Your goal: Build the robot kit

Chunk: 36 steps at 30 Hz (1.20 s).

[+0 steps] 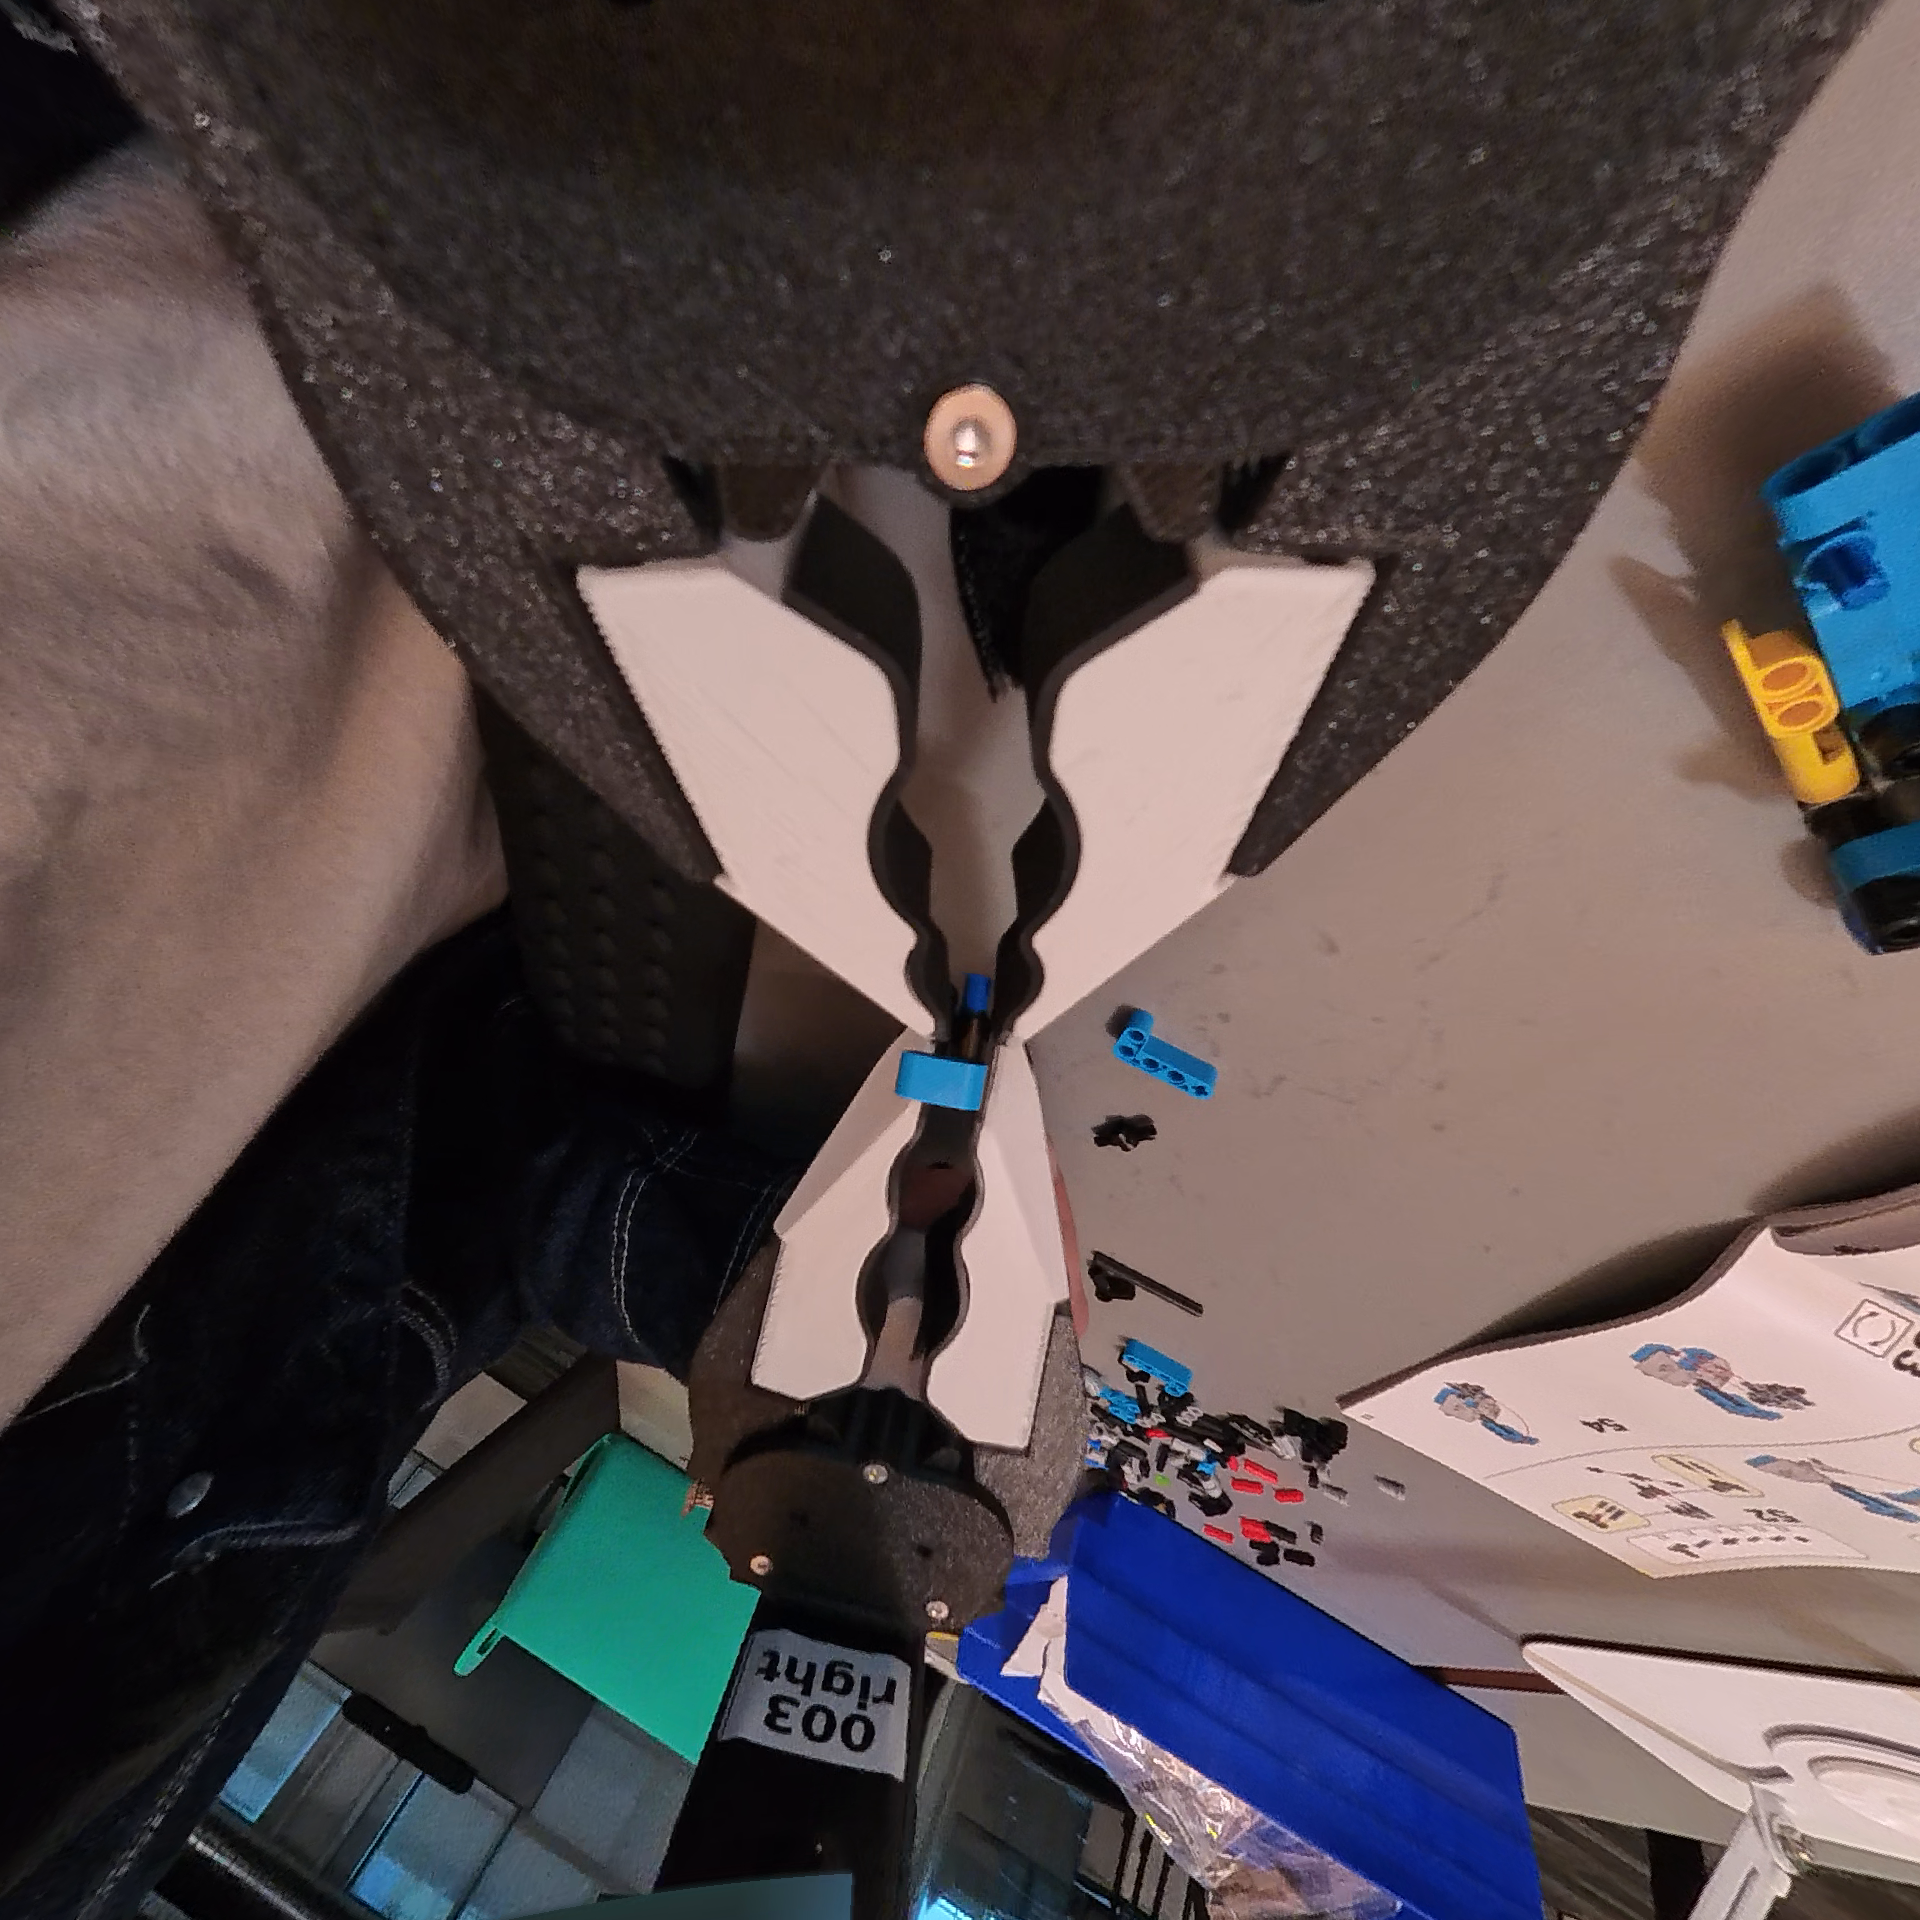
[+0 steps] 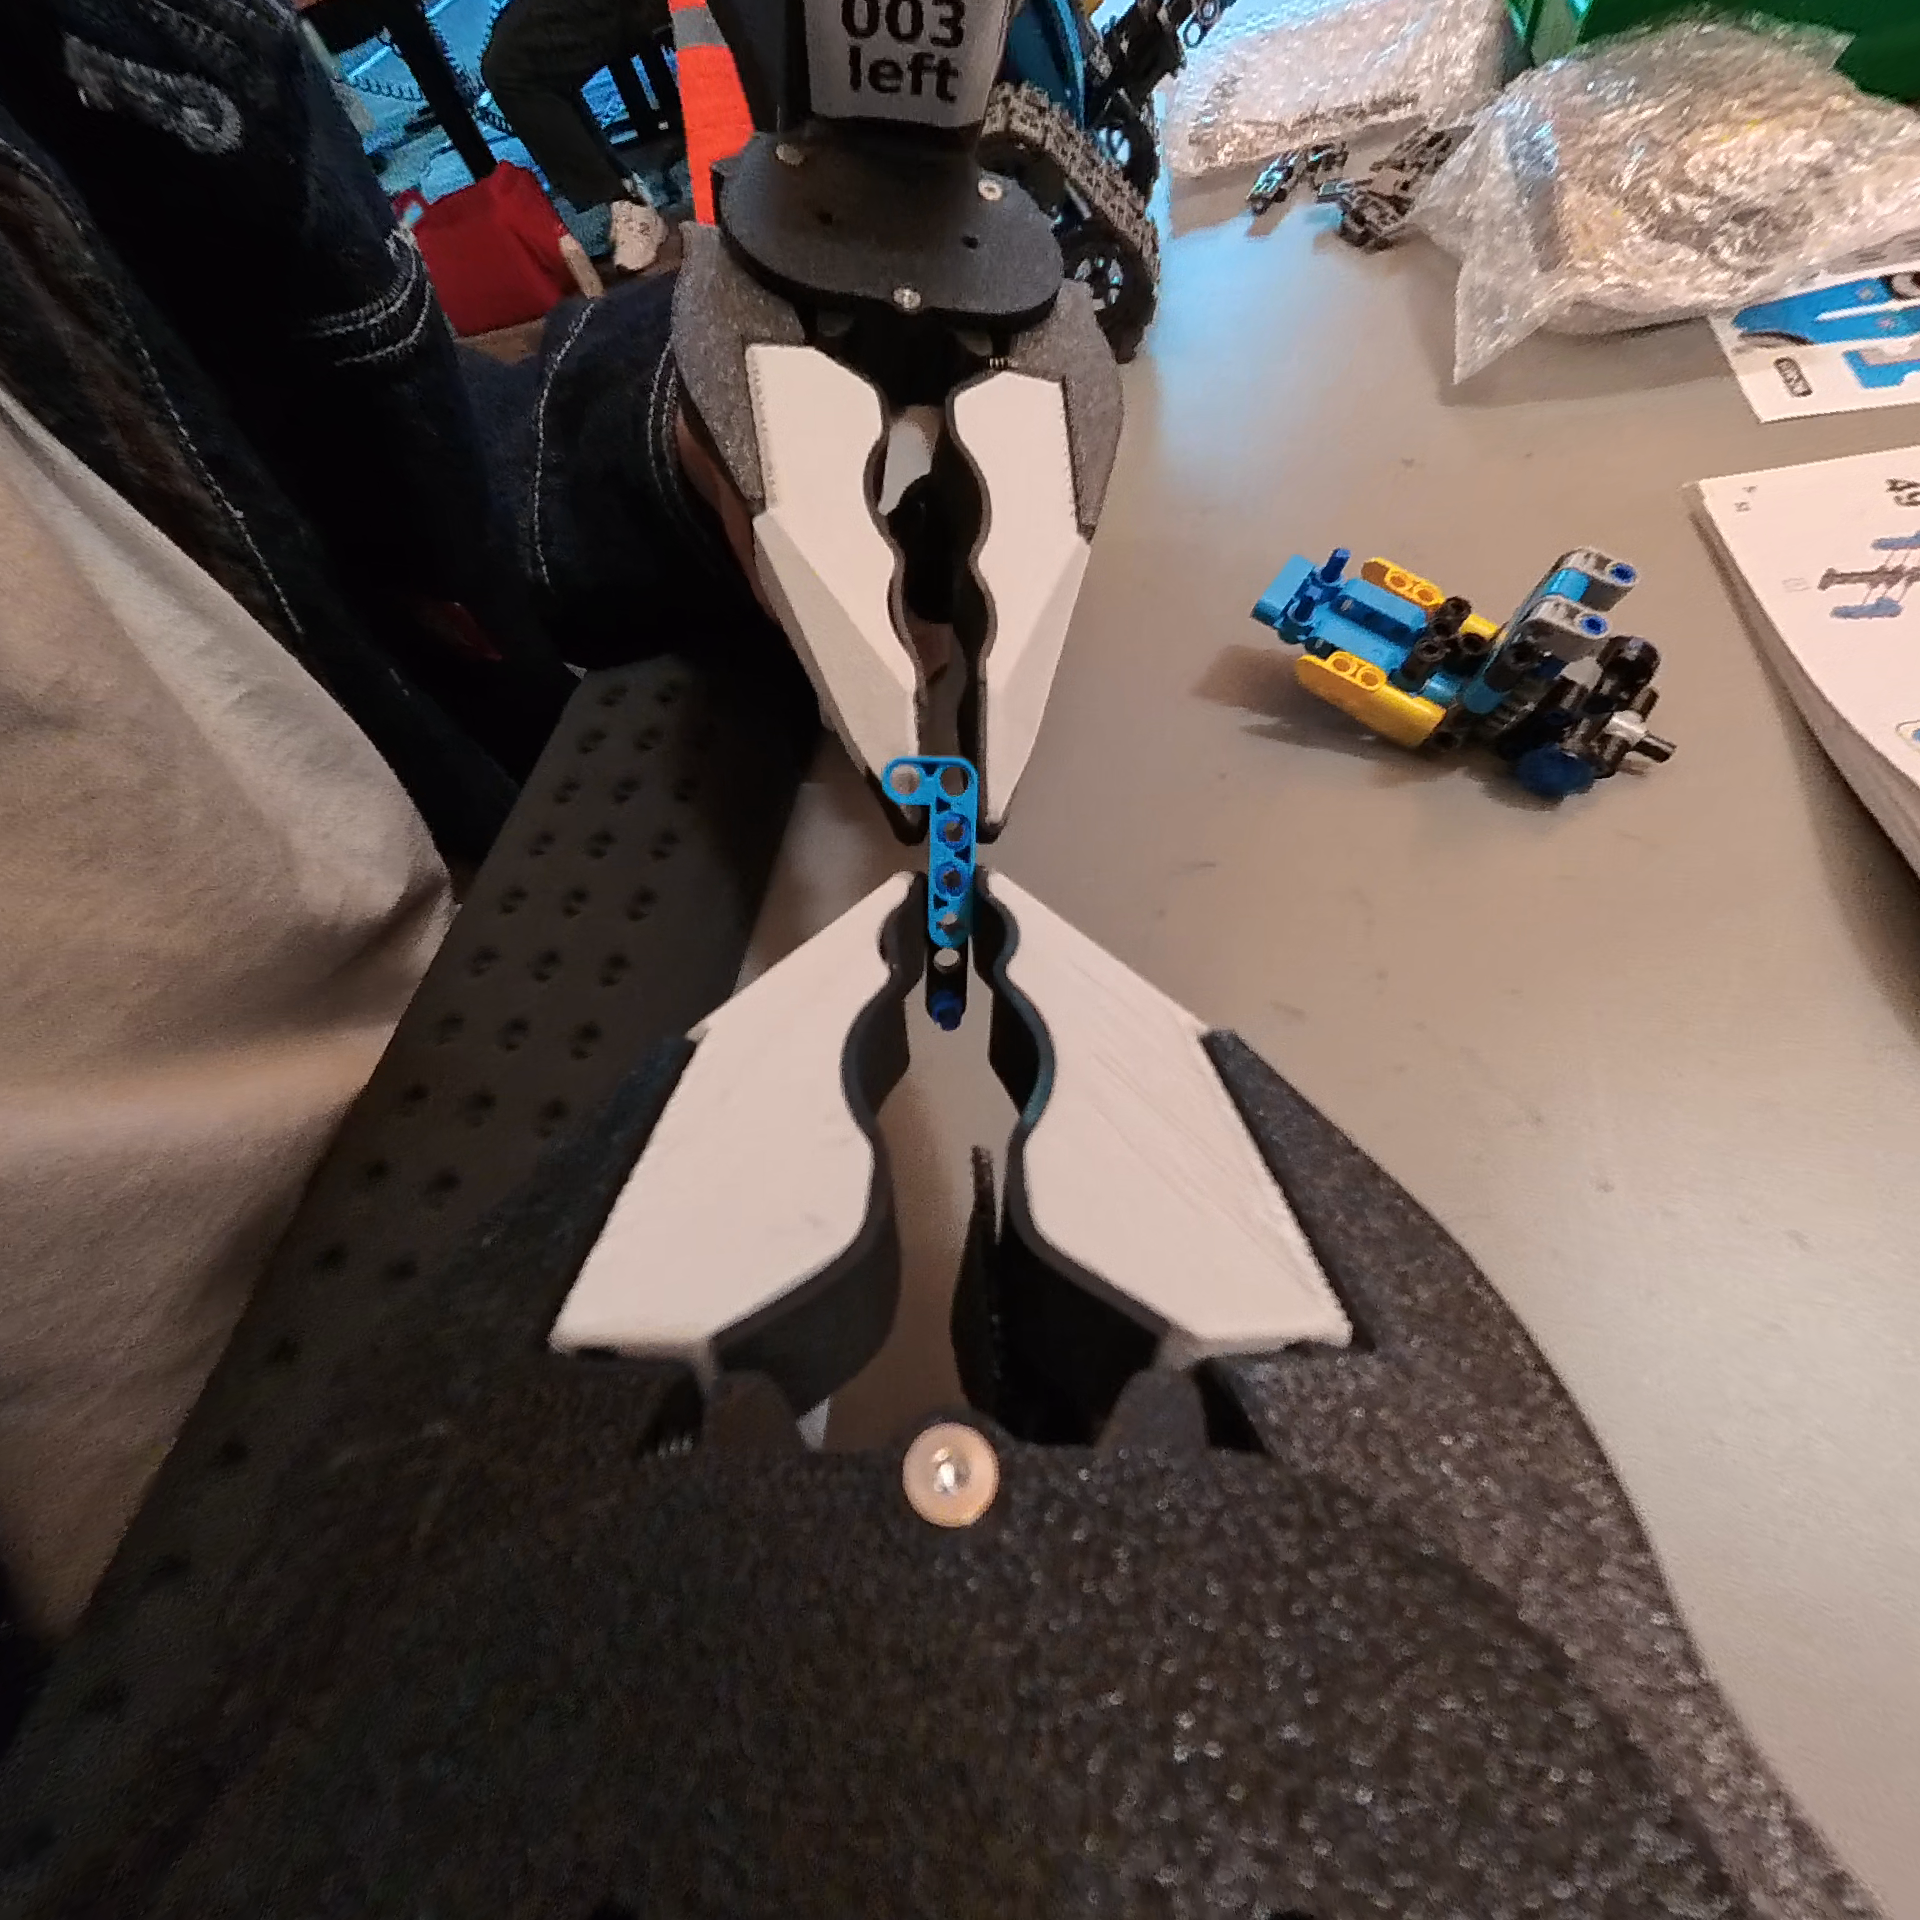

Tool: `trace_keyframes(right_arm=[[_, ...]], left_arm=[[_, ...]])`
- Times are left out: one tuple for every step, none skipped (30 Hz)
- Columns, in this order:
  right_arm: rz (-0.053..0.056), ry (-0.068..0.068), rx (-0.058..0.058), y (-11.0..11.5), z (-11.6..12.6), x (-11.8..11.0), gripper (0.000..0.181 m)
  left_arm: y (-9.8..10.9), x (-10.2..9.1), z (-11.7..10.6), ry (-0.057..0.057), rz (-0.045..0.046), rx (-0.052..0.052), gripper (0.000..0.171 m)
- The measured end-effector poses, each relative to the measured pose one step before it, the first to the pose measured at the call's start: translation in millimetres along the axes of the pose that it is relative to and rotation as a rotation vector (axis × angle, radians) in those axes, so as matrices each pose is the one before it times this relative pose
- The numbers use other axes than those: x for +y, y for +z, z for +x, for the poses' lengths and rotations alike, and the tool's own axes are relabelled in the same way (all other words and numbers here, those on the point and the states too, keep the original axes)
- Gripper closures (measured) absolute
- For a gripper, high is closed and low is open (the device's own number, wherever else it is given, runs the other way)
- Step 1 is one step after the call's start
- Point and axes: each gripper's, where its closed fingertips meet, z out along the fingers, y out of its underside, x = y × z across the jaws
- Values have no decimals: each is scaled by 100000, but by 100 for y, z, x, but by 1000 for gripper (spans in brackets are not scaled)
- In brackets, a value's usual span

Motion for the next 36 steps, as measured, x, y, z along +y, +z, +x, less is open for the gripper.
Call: trace_keyframes(right_arm=[[-423, -60, -377, 32, -72, 45, 174], [-365, -33, -765, 50, -152, 60, 174], [-637, 543, -963, 72, -135, 121, 174], [-802, 995, -478, 61, 13, 178, 174], [-819, 1206, -200, 51, 91, 190, 174], [-280, 900, 577, 8, 212, 89, 174], [510, 740, 1652, -28, 378, -20, 174], [-52, 1530, 1092, -49, 350, 48, 174], [614, 2190, 318, -124, 299, -28, 174], [1970, 3142, 415, -210, 372, -222, 174], [3529, 3979, 524, -297, 449, -493, 174], [4106, 4520, -478, -334, 308, -623, 174], [4392, 4114, -1181, -332, 164, -668, 174], [4193, 3685, -1074, -271, 140, -620, 175], [3383, 3449, -2280, -157, -74, -489, 175], [3063, 3042, -3013, -82, -254, -438, 175], [2275, 2507, -1814, 15, -117, -297, 175], [836, 1809, -1491, 101, -107, -81, 175], [769, 826, -1170, 83, -128, -71, 175], [633, -264, 77, -9, 3, -96, 175], [174, -1407, 1703, -176, 200, -126, 175], [-390, -3316, 4066, -485, 466, -182, 174], [-514, -4729, 7535, -880, 930, -295, 175], [-1077, -3839, 10486, -1155, 1404, -202, 174], [-2223, -2505, 11101, -1217, 1544, 84, 175], [-2368, -749, 7746, -1058, 1068, 304, 175], [-3184, 2114, 3055, -776, 372, 669, 174], [-5291, 4214, 1402, -490, 73, 1237, 174], [-3415, 2264, 4008, -314, 282, 1187, 174], [156, -1032, 4865, -246, 234, 795, 174], [-338, -5, 1134, -129, -285, 807, 174], [726, 733, -1362, -80, -530, 558, 174], [2819, -160, -1116, -137, -402, 173, 174], [2377, -284, -345, -131, -204, 3, 174], [987, 143, -436, -101, -138, -27, 174], [1687, -28, -454, -108, -90, -136, 174]], left_arm=[[19, 51, 86, 317, -329, 365, 164], [17, 71, 129, 346, -376, 652, 165], [63, 114, 56, 112, -689, 288, 165], [87, 162, -73, -252, -872, -274, 165], [84, 142, -146, -665, -884, -520, 165], [34, 18, -277, -855, -159, -1332, 164], [-52, -74, -374, -1018, 520, -1765, 165], [-132, -152, -454, -1311, 1060, -1962, 165], [-212, -263, -596, -1745, 1751, -2652, 164], [-254, -309, -665, -2028, 2002, -2798, 164], [-265, -312, -473, -2181, 2053, -1466, 163], [-209, -301, -168, -1827, 1954, 206, 162], [-140, -215, 12, -997, 1422, 671, 162], [-62, -96, 105, 2, 692, 619, 162], [10, -21, 176, 724, 129, 648, 162], [31, -21, 230, 993, 35, 808, 162], [22, -72, 266, 1143, 356, 835, 162], [-23, -112, 228, 1111, 680, 620, 162], [-48, -126, 84, 805, 784, -68, 162], [-58, -67, -86, 343, 555, -821, 162], [-30, 41, -226, -152, -36, -1331, 162], [40, 147, -284, -351, -679, -1579, 162], [149, 271, -231, -76, -1435, -1484, 162], [257, 347, -14, 248, -2234, -336, 159], [308, 339, -67, 663, -2643, -1162, 157], [311, 243, -504, 738, -2525, -4605, 157], [371, 248, -532, 863, -3020, -5625, 156], [478, 294, -31, 697, -3618, -3603, 153], [626, 339, 159, -128, -4487, -3067, 153], [786, 313, 442, 828, -4469, -2041, 150], [887, 390, 841, 3586, -4674, -226, 146], [892, 419, 574, 5055, -4980, -2077, 146], [782, 270, 317, 5867, -4103, -3043, 146], [627, 120, 125, 5241, -2879, -2699, 146], [521, -24, -133, 2386, -1965, -2165, 146], [463, -158, -171, -305, -983, -563, 146]])
